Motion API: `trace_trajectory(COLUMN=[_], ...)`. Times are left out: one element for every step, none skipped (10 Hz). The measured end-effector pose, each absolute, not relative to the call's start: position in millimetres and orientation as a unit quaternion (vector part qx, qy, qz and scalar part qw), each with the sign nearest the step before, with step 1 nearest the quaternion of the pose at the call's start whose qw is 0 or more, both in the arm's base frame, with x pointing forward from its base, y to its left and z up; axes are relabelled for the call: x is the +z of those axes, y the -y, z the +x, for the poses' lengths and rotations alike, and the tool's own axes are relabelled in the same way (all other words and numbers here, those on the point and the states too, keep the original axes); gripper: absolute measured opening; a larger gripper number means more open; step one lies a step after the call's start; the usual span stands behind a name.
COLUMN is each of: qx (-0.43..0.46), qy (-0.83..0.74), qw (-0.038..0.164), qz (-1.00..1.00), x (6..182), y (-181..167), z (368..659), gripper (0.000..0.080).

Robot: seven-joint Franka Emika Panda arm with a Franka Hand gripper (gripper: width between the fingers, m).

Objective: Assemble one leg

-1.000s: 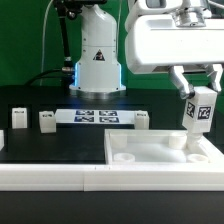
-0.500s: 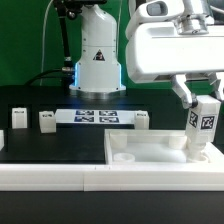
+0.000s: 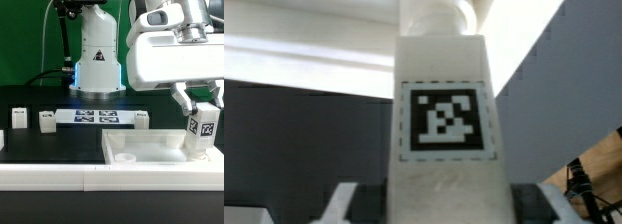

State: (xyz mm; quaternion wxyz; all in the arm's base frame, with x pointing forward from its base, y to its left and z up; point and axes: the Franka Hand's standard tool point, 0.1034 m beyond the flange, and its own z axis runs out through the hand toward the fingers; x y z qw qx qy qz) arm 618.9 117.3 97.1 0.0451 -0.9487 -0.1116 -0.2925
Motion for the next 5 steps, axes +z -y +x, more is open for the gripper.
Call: trace_trajectory(qx=[-0.299, -0.304, -0.304, -0.310, -0.307], qy=[0.110, 0.110, 0.111, 0.111, 0.111], qw=[0.045, 0.044, 0.044, 0.043, 0.043], qz=[-0.947, -0.945, -0.945, -0.943, -0.944], x=[94.0, 89.5, 85.7, 85.1, 84.6], y=[-117.0, -117.3, -117.7, -117.2, -117.0], z=[618.0, 613.5, 607.9, 604.2, 602.2], gripper=[0.0292, 0.0293, 0.0294, 0.0294, 0.0294])
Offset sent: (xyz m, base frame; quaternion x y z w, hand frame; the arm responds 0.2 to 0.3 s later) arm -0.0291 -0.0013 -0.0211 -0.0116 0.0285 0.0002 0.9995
